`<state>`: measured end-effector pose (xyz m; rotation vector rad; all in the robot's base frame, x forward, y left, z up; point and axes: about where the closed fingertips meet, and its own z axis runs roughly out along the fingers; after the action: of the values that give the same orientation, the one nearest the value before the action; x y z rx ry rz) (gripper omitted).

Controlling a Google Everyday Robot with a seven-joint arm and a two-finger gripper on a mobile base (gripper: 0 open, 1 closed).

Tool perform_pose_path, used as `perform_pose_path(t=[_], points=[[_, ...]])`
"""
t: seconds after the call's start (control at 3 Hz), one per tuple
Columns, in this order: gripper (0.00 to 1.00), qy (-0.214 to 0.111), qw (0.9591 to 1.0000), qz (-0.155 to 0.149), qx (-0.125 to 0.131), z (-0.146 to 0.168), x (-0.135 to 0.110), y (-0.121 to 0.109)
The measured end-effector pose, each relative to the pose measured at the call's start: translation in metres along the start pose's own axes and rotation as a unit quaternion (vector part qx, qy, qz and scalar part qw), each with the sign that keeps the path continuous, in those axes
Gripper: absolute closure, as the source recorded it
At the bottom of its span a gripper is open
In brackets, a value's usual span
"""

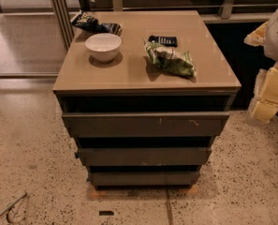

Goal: Open middle drawer

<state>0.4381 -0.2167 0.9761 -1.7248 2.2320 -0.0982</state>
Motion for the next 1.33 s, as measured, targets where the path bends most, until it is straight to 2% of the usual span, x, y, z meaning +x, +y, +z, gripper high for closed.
perform_pose_path(t=[0.33,0.67,1.0,1.33], points=[[0.00,0.000,1.0000,0.000,0.000,0.000,0.000,0.000],[0.00,-0.011,0.9999,-0.007,-0.004,0.019,0.001,0.005],[0.00,-0.046,0.9987,-0.003,-0.021,0.070,0.005,0.022],[0.00,-0.090,0.9949,0.010,-0.045,0.145,0.007,0.037]])
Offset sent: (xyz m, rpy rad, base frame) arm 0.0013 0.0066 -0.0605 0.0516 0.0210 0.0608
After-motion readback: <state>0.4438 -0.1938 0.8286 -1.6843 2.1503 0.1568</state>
